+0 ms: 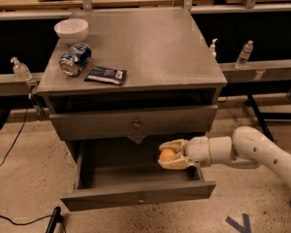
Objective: Place orange into middle drawer
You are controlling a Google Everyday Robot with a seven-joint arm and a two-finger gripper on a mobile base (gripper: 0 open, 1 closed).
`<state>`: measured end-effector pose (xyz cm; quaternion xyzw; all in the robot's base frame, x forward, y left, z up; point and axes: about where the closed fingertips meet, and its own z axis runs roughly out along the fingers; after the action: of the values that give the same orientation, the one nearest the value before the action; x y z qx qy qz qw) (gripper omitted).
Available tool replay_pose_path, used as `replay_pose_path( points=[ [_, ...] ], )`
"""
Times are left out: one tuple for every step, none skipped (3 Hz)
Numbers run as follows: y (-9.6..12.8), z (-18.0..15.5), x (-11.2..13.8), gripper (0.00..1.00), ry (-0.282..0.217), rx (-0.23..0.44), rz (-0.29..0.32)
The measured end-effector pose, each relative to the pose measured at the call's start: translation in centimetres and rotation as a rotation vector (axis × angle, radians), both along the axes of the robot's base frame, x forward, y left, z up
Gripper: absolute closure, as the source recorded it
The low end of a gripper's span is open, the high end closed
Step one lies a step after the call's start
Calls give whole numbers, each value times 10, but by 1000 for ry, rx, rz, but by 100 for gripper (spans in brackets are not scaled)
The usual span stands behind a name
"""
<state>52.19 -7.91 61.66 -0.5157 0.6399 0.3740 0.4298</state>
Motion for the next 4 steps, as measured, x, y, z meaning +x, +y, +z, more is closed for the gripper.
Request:
replay_pose_path(
  points=[
    [2,-5,-2,100,8,8,6],
    [12,-24,1,100,55,13,32],
    [33,-75,5,100,77,26,115],
    [39,-114,8,100,99,4,138]
  ],
)
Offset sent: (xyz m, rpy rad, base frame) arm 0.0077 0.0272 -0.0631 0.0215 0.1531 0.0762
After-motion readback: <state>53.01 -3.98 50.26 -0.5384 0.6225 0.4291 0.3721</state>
